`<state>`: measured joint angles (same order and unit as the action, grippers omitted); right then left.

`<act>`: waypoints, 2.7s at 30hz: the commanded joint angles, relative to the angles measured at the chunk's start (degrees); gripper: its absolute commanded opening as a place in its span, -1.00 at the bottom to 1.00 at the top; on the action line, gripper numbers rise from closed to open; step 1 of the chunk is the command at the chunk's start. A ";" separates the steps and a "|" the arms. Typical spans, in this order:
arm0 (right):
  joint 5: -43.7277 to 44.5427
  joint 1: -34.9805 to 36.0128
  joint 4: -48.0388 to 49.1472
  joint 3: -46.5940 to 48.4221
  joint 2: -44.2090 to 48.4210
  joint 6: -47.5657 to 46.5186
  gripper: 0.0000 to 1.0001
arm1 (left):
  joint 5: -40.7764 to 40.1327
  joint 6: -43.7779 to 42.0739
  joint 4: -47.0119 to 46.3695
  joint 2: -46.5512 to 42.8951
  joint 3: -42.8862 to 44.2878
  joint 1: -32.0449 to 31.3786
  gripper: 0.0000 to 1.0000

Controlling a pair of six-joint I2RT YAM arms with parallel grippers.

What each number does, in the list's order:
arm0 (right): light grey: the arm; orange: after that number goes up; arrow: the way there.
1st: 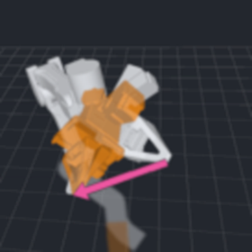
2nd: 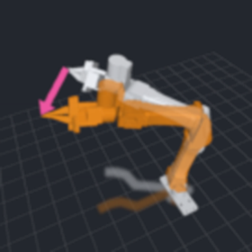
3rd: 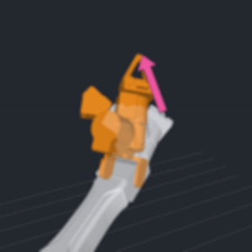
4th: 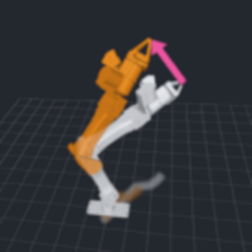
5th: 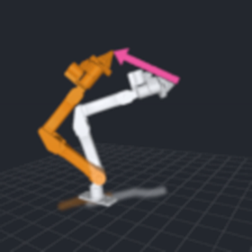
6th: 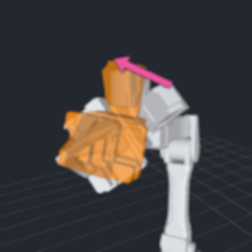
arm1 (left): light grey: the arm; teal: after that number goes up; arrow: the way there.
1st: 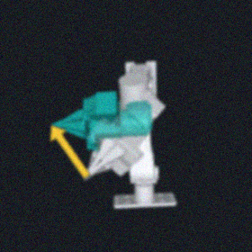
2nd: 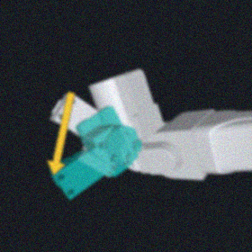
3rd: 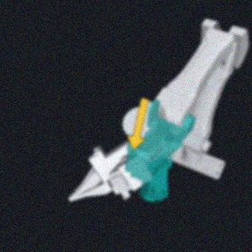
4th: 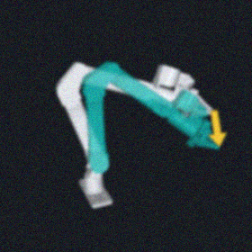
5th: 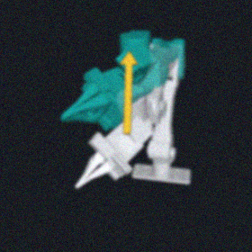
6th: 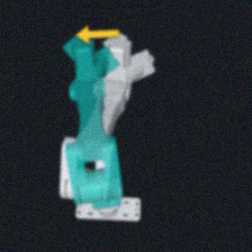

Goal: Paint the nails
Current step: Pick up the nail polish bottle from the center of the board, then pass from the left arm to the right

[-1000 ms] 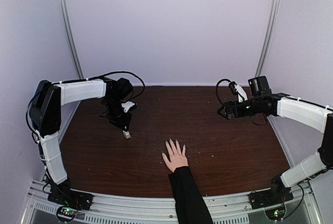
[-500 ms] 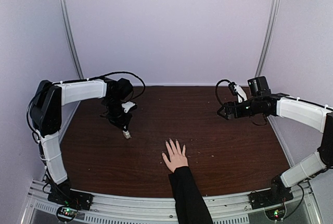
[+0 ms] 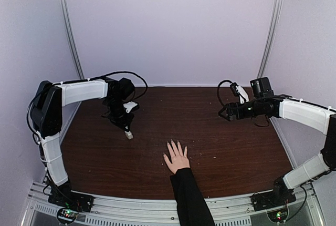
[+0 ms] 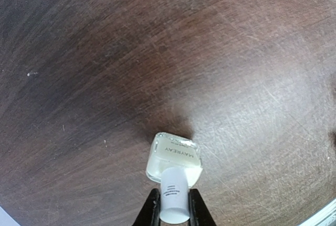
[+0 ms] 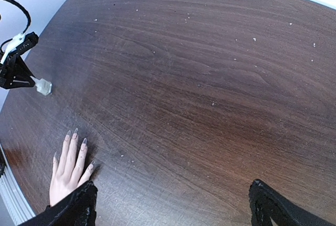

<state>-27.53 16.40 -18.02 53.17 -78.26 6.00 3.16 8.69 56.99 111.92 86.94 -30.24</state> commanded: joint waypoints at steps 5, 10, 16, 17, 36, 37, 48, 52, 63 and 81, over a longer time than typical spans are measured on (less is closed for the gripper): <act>-3.12 5.64 5.77 -3.32 6.90 -0.20 1.00 | 4.10 2.53 3.57 -8.37 7.27 -4.61 -1.00; -5.86 10.97 10.10 -6.39 11.35 -1.54 1.00 | 8.09 4.32 5.73 -11.36 11.79 -8.10 -1.00; -3.90 18.75 15.99 -10.84 17.52 -5.23 1.00 | 13.63 7.13 7.17 -13.16 16.99 -12.16 -1.00; -2.40 20.00 16.35 -11.29 18.33 -6.91 1.00 | 14.50 7.82 7.17 -13.28 17.60 -12.75 -1.00; 30.17 45.52 26.51 -11.09 12.32 -28.37 0.74 | 9.18 26.40 3.15 -10.07 23.15 -23.56 -1.00; 30.66 46.08 26.93 -10.60 11.27 -29.13 0.71 | 8.66 27.12 3.12 -9.87 23.34 -23.98 -1.00; 38.69 49.32 32.91 -7.92 4.93 -31.50 0.36 | 6.12 32.67 0.77 -8.92 24.55 -27.06 -1.00; 39.56 49.34 33.10 -7.03 3.70 -31.55 0.19 | 5.34 34.01 0.48 -8.53 24.64 -27.27 -1.00; 40.85 49.52 33.89 -4.76 0.35 -30.37 0.04 | 3.49 35.26 0.06 -8.17 25.21 -27.75 -1.00; 42.91 49.49 34.90 -4.56 -1.00 -30.47 -0.29 | 5.18 35.94 -1.42 -8.00 24.75 -28.37 -1.00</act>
<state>13.41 65.56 15.29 47.40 -78.83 -25.10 7.68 43.92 59.37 103.31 110.39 -58.26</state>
